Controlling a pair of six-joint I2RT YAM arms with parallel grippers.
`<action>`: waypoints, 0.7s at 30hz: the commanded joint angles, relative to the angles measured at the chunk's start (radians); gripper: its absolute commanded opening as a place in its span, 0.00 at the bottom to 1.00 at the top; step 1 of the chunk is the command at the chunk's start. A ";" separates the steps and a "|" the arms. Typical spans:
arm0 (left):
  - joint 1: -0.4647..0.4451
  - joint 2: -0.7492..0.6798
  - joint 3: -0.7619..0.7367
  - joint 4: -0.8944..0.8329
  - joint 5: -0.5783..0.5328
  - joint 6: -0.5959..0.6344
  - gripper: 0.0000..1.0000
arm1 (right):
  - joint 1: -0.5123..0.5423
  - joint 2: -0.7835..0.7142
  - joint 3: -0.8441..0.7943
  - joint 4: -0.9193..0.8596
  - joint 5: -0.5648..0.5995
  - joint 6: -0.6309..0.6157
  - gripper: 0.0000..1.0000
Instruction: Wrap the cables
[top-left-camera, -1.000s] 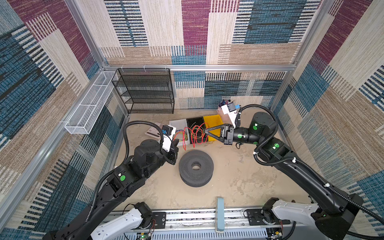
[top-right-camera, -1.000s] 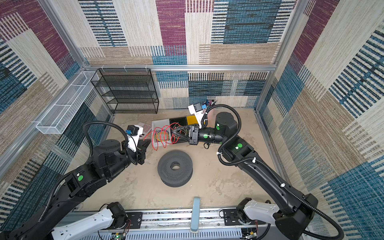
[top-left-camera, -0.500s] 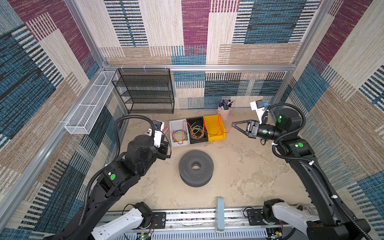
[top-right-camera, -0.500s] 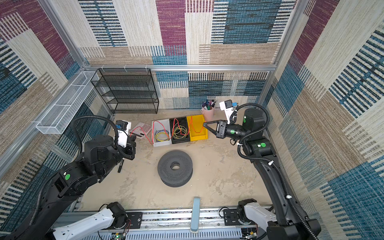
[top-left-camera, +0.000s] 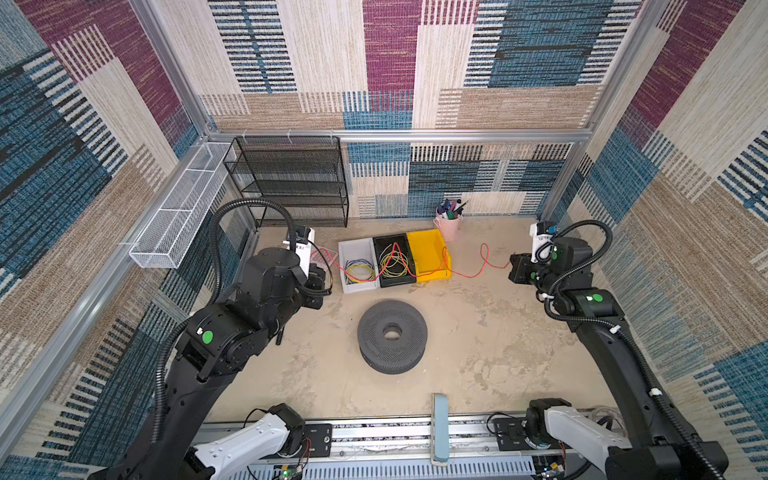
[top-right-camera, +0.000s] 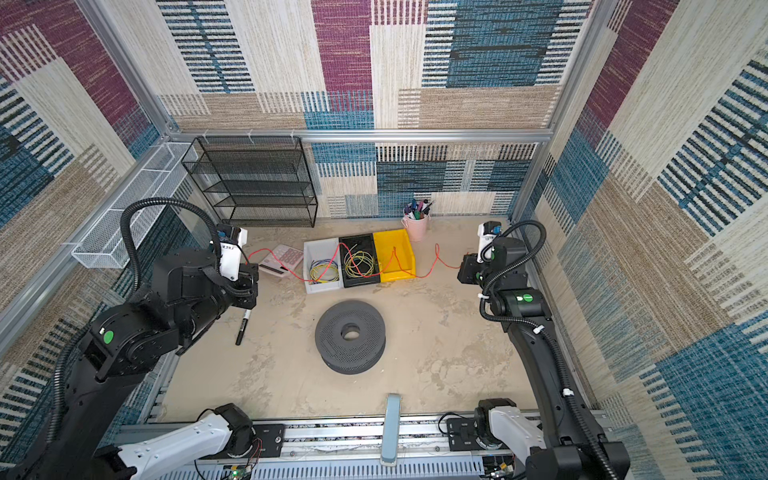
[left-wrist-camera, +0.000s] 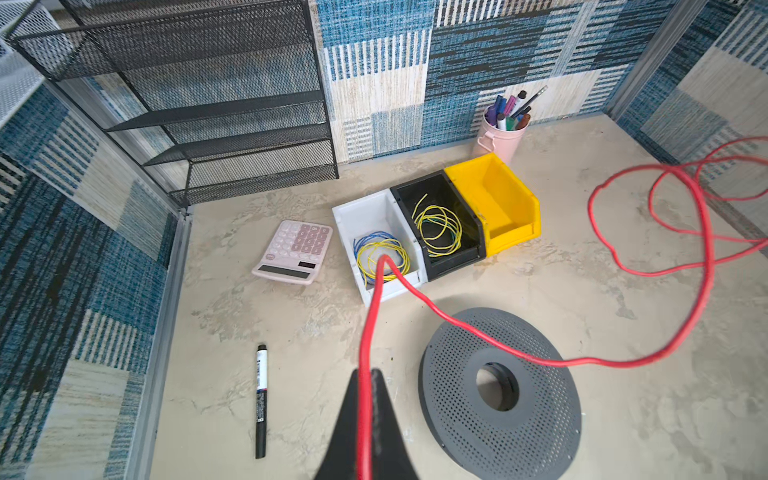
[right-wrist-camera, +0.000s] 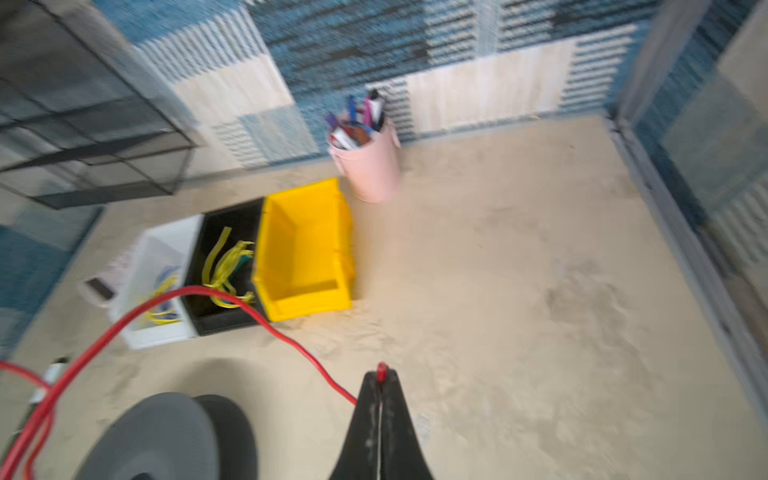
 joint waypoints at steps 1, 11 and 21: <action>0.017 0.058 0.089 -0.099 0.095 -0.056 0.00 | -0.002 -0.040 -0.039 0.082 0.209 0.008 0.00; 0.018 0.237 0.285 -0.195 0.496 -0.102 0.00 | -0.001 0.054 -0.160 0.086 -0.168 0.053 0.02; -0.004 0.256 0.196 -0.104 0.569 -0.280 0.00 | -0.001 0.022 -0.112 0.037 -0.279 -0.012 0.60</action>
